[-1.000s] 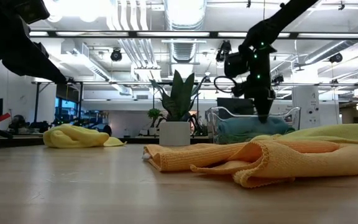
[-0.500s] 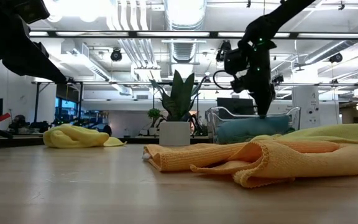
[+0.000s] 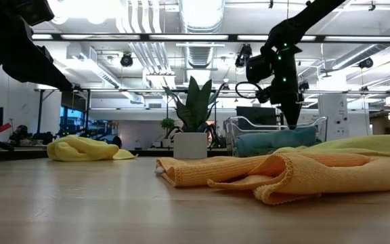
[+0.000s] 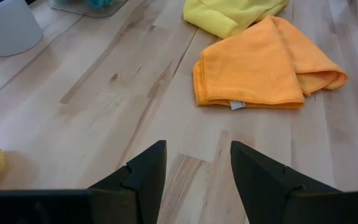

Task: Fold microfiber towels
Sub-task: Put the blue microfiber towel into the transparent bin

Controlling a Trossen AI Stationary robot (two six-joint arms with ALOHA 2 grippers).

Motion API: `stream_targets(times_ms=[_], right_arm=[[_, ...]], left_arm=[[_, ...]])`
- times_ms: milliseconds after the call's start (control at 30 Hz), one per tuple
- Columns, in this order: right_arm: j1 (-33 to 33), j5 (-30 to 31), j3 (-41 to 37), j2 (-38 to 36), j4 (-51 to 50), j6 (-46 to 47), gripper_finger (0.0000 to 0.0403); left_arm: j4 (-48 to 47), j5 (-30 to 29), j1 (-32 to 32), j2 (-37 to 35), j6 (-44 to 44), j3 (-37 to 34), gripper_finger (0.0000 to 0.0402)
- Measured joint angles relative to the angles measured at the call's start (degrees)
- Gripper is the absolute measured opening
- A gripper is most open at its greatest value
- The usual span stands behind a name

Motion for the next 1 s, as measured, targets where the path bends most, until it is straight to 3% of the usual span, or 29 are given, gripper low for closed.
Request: stream_targets(times_ms=[233,600,667,800,1000], right_arm=[[-1.2,2.6,-2.9,1.3,1.1,1.1,0.0015],[-1.2,5.0,-2.0,-1.6,1.6,4.7,0.0009],[-0.2,2.6,-2.1,-3.0,4.5,5.2,0.0009],[2.3,-8.7,-2.8,-4.2,12.4,4.9,0.0009],[5.1,-9.9,-4.9,-2.8,16.9,4.3,0.0009]], left_arm=[[0.5,0.0,0.0,0.0,0.0,0.0,0.0164],[0.5,0.0,0.0,0.0,-0.2,0.0,0.0164],[0.5,-0.1,0.0,0.0,-0.2,0.0,0.0164],[0.5,-1.5,0.5,0.0,-0.1,0.0,0.0164],[0.5,-1.6,0.8,0.0,-0.1,0.1,0.0164]])
